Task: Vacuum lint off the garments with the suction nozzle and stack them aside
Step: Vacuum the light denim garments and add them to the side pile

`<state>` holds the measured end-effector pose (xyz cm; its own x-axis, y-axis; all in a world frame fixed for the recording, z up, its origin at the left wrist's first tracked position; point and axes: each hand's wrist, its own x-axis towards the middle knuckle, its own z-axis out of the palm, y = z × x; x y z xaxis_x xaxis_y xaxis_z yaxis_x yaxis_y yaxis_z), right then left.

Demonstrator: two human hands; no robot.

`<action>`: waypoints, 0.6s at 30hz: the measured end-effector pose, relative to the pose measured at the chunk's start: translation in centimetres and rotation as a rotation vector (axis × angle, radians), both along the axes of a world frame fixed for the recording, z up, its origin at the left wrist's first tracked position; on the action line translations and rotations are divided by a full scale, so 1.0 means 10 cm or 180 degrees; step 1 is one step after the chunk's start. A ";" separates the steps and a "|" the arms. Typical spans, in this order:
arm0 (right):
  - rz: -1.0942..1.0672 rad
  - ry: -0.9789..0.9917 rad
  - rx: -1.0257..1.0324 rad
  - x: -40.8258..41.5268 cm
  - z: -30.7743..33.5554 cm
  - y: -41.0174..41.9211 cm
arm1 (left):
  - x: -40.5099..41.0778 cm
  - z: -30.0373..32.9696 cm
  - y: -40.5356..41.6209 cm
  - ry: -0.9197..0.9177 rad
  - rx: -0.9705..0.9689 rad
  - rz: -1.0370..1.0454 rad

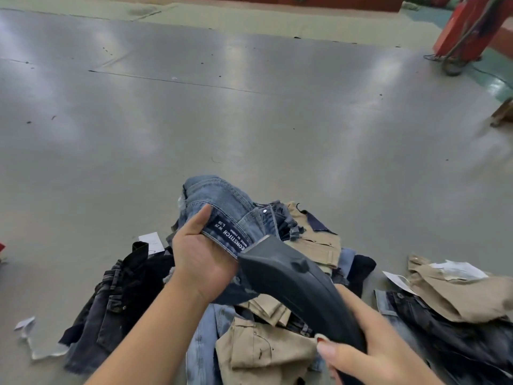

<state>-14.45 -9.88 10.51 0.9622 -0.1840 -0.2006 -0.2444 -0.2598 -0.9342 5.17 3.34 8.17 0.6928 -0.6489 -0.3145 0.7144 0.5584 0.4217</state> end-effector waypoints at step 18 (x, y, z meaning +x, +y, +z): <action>-0.0029 -0.0018 -0.0239 -0.02 0.01 -0.06 | -0.01 -0.10 -0.06 -0.0035 -0.0166 -0.0240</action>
